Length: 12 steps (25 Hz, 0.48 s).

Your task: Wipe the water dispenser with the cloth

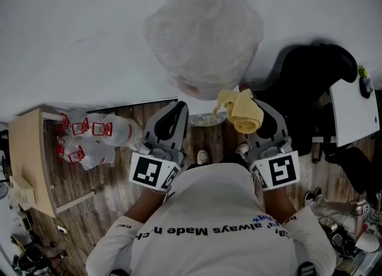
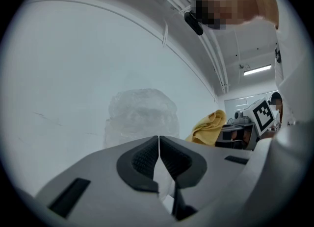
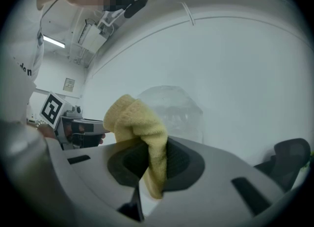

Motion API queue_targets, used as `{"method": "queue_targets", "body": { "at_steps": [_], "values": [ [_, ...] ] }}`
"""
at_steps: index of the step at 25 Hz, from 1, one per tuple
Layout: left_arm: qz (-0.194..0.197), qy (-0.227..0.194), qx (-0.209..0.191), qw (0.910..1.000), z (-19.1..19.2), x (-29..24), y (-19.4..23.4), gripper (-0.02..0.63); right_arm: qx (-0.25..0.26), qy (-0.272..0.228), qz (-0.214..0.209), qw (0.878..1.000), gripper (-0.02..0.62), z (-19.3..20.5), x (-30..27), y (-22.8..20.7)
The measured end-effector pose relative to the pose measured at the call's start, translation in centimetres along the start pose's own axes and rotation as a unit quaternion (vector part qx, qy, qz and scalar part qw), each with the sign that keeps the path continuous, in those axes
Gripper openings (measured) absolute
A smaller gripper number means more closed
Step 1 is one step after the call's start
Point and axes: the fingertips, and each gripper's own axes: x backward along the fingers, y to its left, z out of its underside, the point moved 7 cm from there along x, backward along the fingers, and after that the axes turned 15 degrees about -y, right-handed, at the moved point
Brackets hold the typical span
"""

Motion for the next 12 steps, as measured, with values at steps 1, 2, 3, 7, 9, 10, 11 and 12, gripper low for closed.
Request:
{"method": "queue_targets", "body": {
  "at_steps": [1,2,3,7,9,10,11,12],
  "values": [
    [0.001,0.0,0.0,1.0,-0.04,0.03,-0.02,0.026,0.0,0.0,0.0,1.0,0.058,-0.04,0.01,0.04],
    [0.001,0.0,0.001,1.0,-0.06,0.05,-0.04,0.026,0.0,0.001,0.001,1.0,0.058,-0.06,0.02,0.07],
    [0.002,0.0,0.001,1.0,-0.08,0.06,-0.05,0.026,-0.001,0.001,0.001,1.0,0.058,-0.06,0.03,0.1],
    [0.004,-0.003,0.004,1.0,-0.13,0.07,0.0,0.026,-0.001,-0.007,0.006,1.0,0.058,-0.41,-0.2,0.22],
    [0.004,-0.004,0.004,1.0,-0.19,0.15,0.05,0.026,0.001,-0.008,0.006,1.0,0.058,-0.53,-0.23,0.33],
    [0.004,-0.004,0.004,1.0,-0.22,0.19,0.08,0.026,0.003,-0.003,0.003,1.0,0.058,-0.42,-0.14,0.39],
    [0.004,-0.005,0.004,1.0,-0.26,0.24,0.13,0.026,0.006,0.002,0.0,1.0,0.058,-0.31,-0.06,0.45],
    [0.005,-0.005,0.004,1.0,-0.3,0.28,0.18,0.026,0.008,0.006,-0.003,1.0,0.058,-0.22,0.0,0.52]
  ]
}}
